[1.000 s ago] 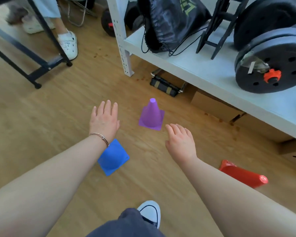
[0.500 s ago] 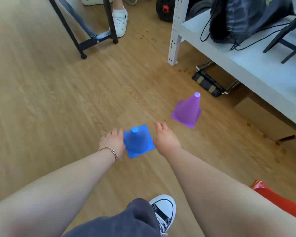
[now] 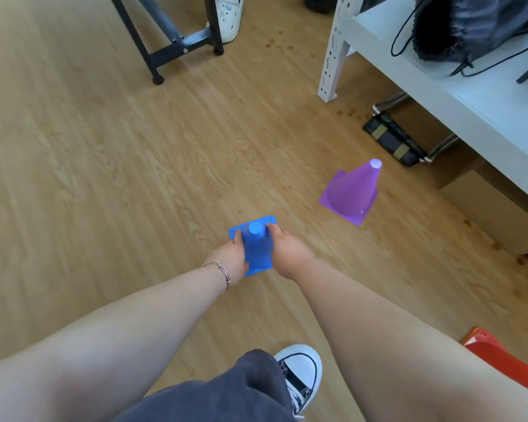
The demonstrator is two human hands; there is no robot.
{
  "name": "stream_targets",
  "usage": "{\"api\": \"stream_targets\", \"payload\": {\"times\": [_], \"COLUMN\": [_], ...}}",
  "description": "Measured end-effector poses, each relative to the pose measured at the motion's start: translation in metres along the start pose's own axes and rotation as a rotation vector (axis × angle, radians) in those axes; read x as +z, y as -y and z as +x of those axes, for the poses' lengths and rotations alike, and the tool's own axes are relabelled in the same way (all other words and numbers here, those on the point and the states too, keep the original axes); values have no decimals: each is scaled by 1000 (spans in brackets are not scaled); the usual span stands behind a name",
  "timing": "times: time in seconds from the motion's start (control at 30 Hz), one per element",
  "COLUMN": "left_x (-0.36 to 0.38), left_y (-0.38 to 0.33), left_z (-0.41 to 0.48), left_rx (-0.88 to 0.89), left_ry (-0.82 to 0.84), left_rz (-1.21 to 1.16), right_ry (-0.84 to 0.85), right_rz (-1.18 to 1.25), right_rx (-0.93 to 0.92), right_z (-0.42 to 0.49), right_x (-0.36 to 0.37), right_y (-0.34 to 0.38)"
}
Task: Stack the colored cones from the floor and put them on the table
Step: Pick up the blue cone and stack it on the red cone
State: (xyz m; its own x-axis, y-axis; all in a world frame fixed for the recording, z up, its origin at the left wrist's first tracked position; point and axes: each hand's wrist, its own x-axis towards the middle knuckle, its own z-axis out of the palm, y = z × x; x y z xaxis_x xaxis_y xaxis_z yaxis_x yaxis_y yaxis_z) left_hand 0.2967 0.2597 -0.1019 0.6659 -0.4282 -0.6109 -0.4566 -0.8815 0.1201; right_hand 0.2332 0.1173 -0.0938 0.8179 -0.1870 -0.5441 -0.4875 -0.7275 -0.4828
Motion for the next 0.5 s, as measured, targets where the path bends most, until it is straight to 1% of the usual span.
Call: {"api": "stream_targets", "payload": {"times": [0.2,0.3,0.37,0.5], "left_x": [0,0,-3,-13], "left_y": [-19,-29,-39,-69], "left_z": [4,4,2,-5], "left_rx": [75,131,174,262], "left_ry": [-34,-89,-115,-124], "left_rz": [-123,-191,-206,-190], "right_ry": [-56,-85,-137,-299], "right_rz": [217,341,405,495], "right_rx": [48,56,70,126], "right_z": [-13,-28,-41,-73], "right_x": [-7,-6,-11,-28], "right_y": [-24,-41,-48,-62]}}
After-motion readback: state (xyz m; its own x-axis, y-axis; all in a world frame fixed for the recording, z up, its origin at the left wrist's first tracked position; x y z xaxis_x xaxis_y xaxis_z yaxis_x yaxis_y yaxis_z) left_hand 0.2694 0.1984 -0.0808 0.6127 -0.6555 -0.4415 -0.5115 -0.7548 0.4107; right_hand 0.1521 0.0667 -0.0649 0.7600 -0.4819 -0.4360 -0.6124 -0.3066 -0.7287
